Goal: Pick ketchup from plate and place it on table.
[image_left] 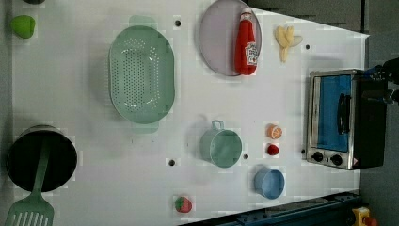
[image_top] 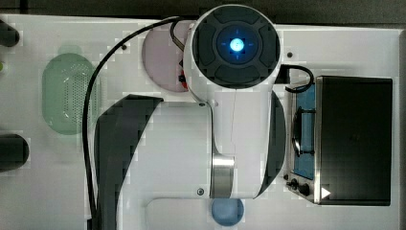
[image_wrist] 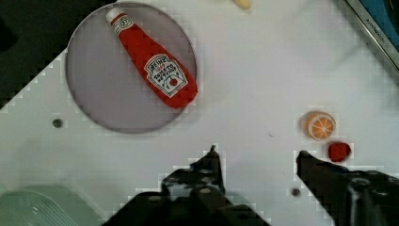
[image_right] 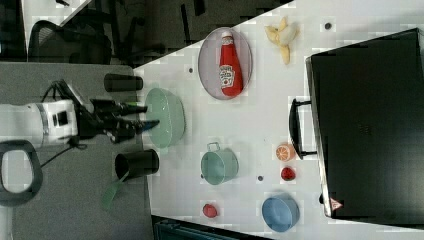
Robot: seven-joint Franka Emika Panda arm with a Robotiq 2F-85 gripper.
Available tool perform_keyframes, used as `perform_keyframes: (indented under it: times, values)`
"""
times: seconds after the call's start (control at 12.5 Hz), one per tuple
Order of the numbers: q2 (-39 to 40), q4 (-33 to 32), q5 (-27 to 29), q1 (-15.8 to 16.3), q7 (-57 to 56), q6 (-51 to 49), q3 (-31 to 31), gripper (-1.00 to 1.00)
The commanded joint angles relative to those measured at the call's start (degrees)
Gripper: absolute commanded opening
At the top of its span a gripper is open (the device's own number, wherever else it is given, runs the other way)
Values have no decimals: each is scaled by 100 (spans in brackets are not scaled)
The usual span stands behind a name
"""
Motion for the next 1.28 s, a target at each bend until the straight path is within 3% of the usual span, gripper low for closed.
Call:
perform_keyframes:
  times: [0.08, 0.24, 0.8, 1.28]
  values:
    - [-1483, -969, 4, -547, 391, -677, 287, 59]
    - [-1439, -969, 4, -542, 390, -650, 291, 99]
    - [-403, -955, 6, -454, 358, 177, 488, 100]
    - [966, -940, 5, -340, 192, 1782, 692, 100]
